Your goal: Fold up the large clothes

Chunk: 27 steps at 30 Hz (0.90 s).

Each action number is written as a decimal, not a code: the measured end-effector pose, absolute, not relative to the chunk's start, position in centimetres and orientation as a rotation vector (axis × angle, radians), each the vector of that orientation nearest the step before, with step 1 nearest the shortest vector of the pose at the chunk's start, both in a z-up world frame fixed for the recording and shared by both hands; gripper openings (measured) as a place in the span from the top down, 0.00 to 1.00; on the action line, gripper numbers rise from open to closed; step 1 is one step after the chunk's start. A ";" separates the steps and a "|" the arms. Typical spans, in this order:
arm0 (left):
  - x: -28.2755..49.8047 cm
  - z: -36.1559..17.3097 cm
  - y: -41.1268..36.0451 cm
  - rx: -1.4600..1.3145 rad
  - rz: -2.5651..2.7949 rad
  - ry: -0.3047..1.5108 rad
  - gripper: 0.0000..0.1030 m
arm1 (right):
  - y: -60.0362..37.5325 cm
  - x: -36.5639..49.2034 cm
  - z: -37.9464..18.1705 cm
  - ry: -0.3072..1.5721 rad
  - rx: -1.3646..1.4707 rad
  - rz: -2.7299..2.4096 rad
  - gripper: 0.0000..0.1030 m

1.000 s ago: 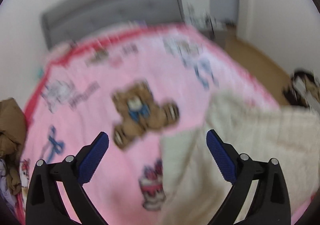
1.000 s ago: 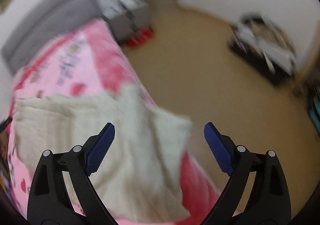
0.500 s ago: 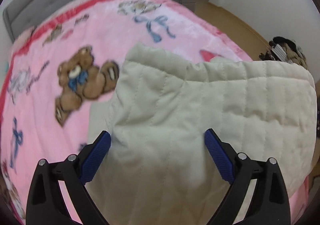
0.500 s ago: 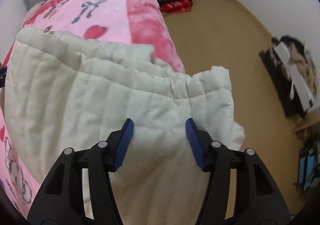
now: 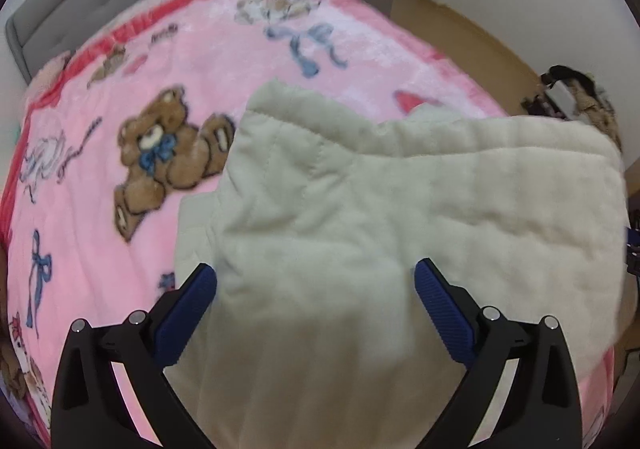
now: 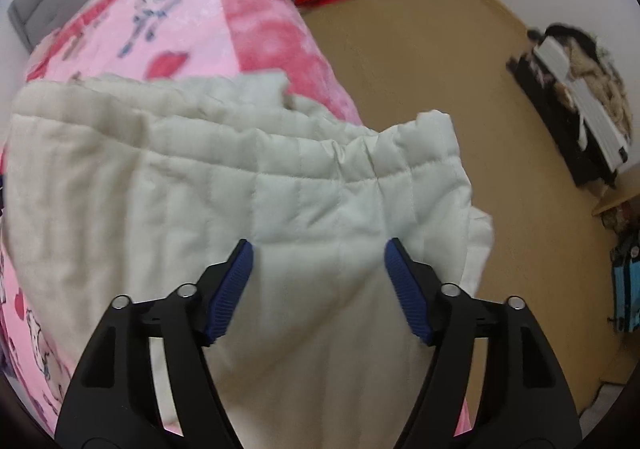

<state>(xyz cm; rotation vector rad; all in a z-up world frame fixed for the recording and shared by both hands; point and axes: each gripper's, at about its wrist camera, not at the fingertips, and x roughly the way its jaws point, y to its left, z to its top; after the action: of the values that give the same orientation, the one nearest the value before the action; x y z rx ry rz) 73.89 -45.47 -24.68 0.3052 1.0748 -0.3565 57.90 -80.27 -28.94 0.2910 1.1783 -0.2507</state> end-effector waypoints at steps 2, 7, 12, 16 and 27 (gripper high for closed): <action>72.3 -23.0 -45.5 0.297 -0.353 1.037 0.05 | -79.2 56.5 -27.0 1.134 0.270 -0.260 0.24; 66.9 -17.4 -46.6 0.319 -0.315 0.961 0.05 | -76.1 52.3 -21.4 1.048 0.271 -0.292 0.14; 61.8 -12.4 -47.9 0.326 -0.362 0.877 0.05 | -73.4 48.1 -15.8 0.968 0.239 -0.287 0.09; 58.5 -9.2 -48.8 0.282 -0.417 0.861 0.05 | -72.0 45.9 -12.5 0.930 0.177 -0.303 0.08; 53.2 -5.9 -49.0 0.264 -0.422 0.847 0.05 | -71.1 42.6 -8.0 0.896 0.211 -0.297 0.08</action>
<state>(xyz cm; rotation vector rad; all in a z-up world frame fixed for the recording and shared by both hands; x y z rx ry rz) 53.16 -48.99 -5.93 0.2640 0.8471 -0.4218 42.58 -71.10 -7.99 0.2105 0.8965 -0.2972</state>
